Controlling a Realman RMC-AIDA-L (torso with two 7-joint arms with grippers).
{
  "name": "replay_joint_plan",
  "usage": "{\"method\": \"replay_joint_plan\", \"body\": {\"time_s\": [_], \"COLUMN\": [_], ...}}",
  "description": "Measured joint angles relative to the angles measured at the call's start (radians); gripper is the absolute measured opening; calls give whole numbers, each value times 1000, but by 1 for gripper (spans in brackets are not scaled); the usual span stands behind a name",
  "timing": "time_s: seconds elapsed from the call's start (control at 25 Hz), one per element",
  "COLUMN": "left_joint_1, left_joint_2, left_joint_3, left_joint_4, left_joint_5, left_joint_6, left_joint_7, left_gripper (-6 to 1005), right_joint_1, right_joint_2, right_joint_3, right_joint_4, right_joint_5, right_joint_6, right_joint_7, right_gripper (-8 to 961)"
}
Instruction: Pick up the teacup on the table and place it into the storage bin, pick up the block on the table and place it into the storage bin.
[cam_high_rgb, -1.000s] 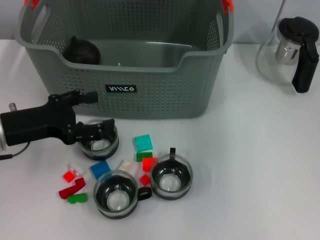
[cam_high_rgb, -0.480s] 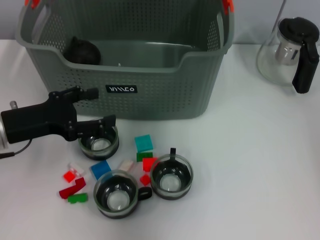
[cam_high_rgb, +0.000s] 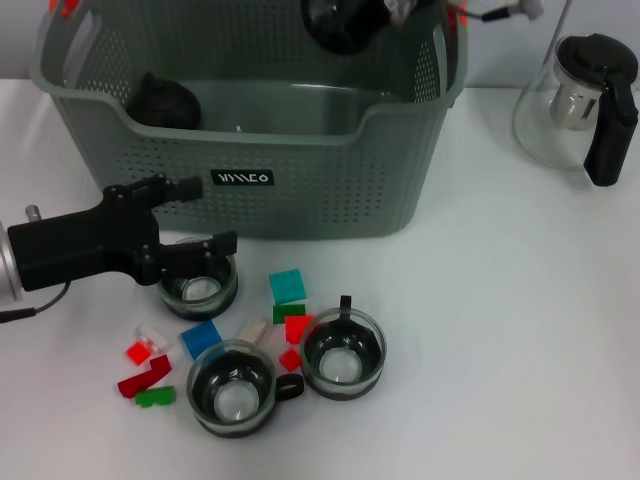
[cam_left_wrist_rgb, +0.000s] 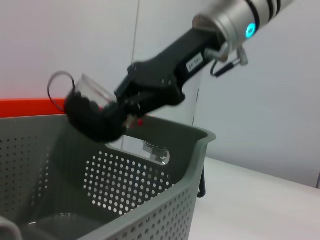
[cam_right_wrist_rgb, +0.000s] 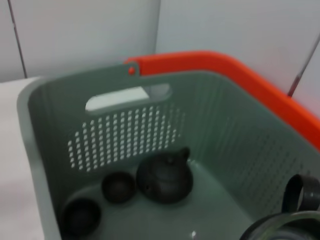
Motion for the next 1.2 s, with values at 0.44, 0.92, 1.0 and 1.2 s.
{"method": "replay_joint_plan", "body": {"time_s": [0.44, 0.92, 1.0, 1.2], "left_joint_1": [9, 13, 15, 17], "left_joint_2": [-13, -14, -16, -17], "left_joint_3": [0, 0, 0, 0], "left_joint_4": [-17, -25, -25, -25], "left_joint_5": [0, 1, 1, 1], "left_joint_6": [-10, -12, -12, -12], "left_joint_7": [16, 25, 25, 25], "left_gripper": [905, 904, 904, 905], "right_joint_1": [-9, -14, -16, -21], "right_joint_2": [2, 6, 5, 3], "right_joint_3": [7, 6, 7, 5], "right_joint_4": [109, 140, 141, 142], "right_joint_5": [15, 15, 15, 12], "right_joint_6": [94, 136, 133, 138], "right_joint_7": [-37, -27, -19, 2], "right_gripper": [65, 114, 122, 143]}}
